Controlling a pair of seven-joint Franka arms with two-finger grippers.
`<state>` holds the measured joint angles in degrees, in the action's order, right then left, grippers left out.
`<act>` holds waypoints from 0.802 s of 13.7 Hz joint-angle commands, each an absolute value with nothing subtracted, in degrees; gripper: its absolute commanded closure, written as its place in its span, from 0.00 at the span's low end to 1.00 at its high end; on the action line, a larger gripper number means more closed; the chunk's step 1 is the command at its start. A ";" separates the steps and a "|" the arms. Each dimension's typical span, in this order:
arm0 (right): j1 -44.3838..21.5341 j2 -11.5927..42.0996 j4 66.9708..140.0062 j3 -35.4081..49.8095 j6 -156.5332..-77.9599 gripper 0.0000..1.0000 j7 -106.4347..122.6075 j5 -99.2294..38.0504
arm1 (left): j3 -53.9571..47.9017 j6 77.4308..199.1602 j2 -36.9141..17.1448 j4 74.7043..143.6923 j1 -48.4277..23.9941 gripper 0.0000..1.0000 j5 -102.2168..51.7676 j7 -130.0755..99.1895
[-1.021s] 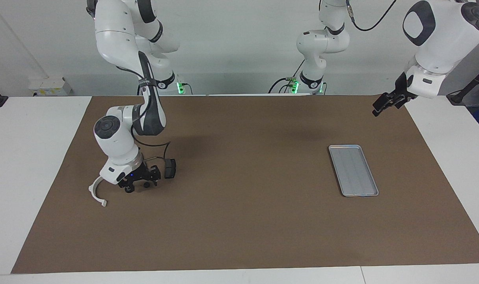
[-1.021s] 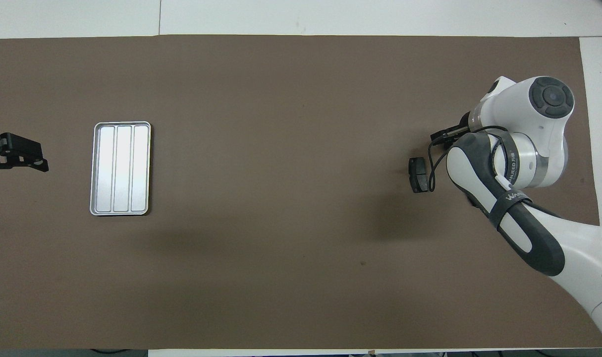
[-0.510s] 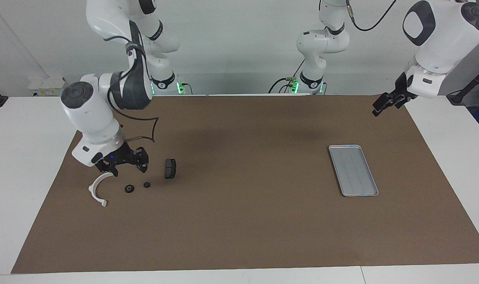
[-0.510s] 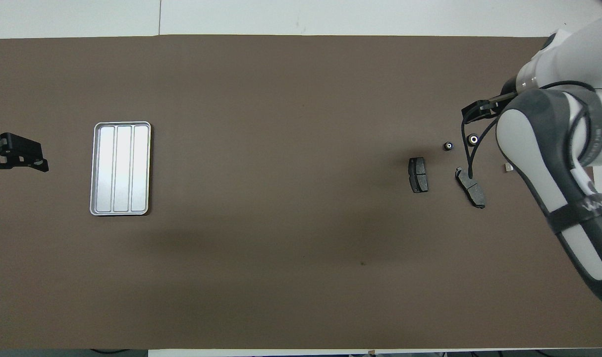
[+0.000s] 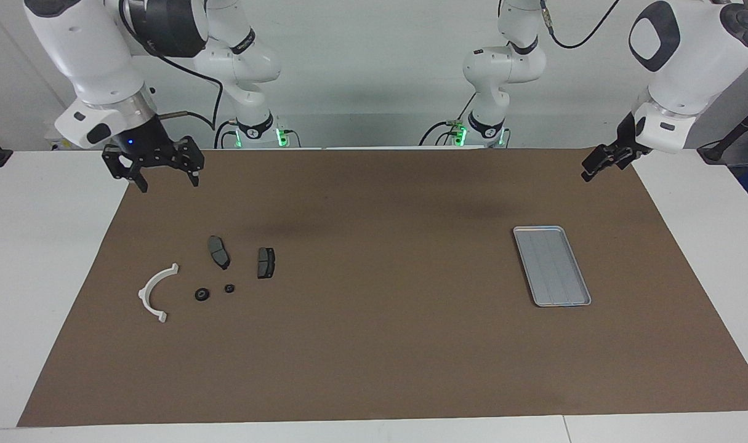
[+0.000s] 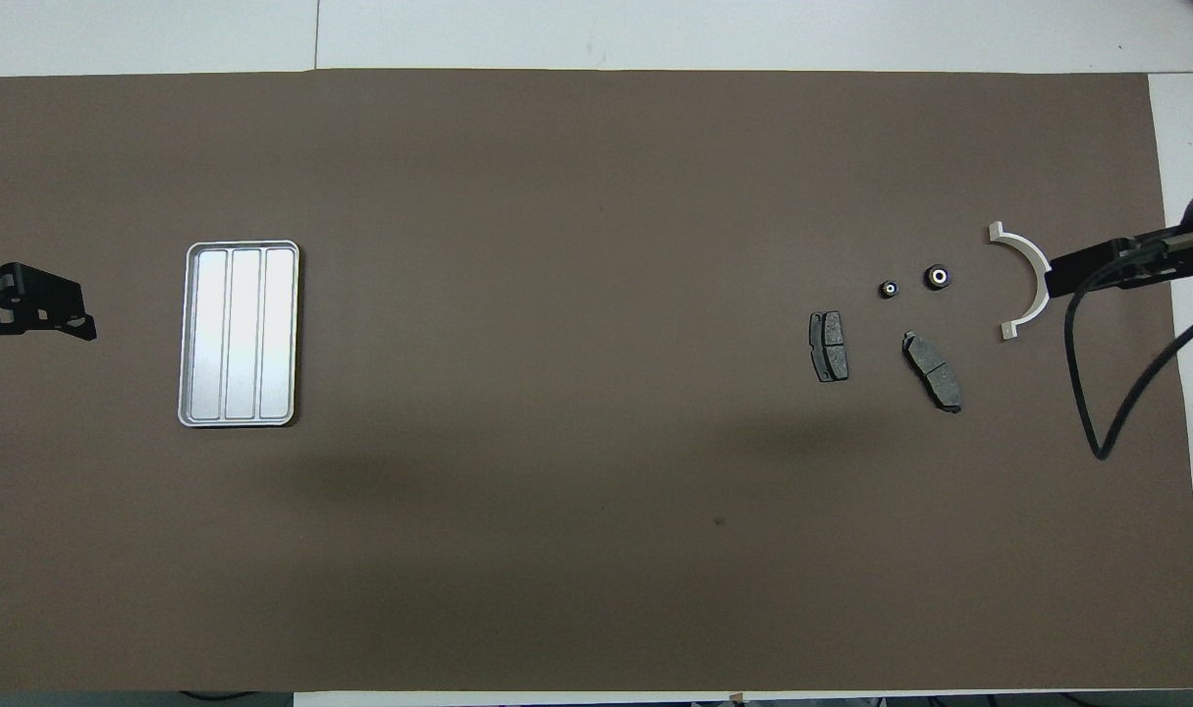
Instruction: Place bearing gear from tray to pile
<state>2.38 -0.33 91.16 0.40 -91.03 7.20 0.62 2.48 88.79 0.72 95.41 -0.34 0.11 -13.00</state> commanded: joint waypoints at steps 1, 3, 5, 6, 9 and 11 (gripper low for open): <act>5.79 -2.02 92.55 0.79 -87.47 0.00 5.63 1.14 | 2.64 89.82 2.29 97.12 -0.26 0.00 -0.53 -12.66; 6.15 -2.63 93.42 0.70 -85.44 0.00 5.28 1.14 | 2.64 89.82 2.29 97.12 -0.26 0.00 -0.53 -12.66; 6.06 -3.34 94.04 0.79 -82.98 0.00 4.66 1.67 | 2.64 89.82 2.29 97.12 -0.26 0.00 -0.53 -12.66; 6.06 -3.25 93.87 0.79 -83.06 0.00 4.75 1.67 | 2.64 89.82 2.29 97.12 -0.26 0.00 -0.53 -12.66; 5.98 -3.25 93.95 0.79 -83.50 0.00 4.57 1.67 | 2.64 89.82 2.29 97.12 -0.26 0.00 -0.53 -12.66; 5.98 -3.25 93.96 0.79 -83.50 0.00 4.57 1.67 | 2.55 89.82 2.29 97.12 -0.26 0.00 -0.53 -12.66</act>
<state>5.68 -1.68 92.14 0.25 -83.26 5.76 0.91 2.48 88.79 0.72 95.41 -0.34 0.11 -13.00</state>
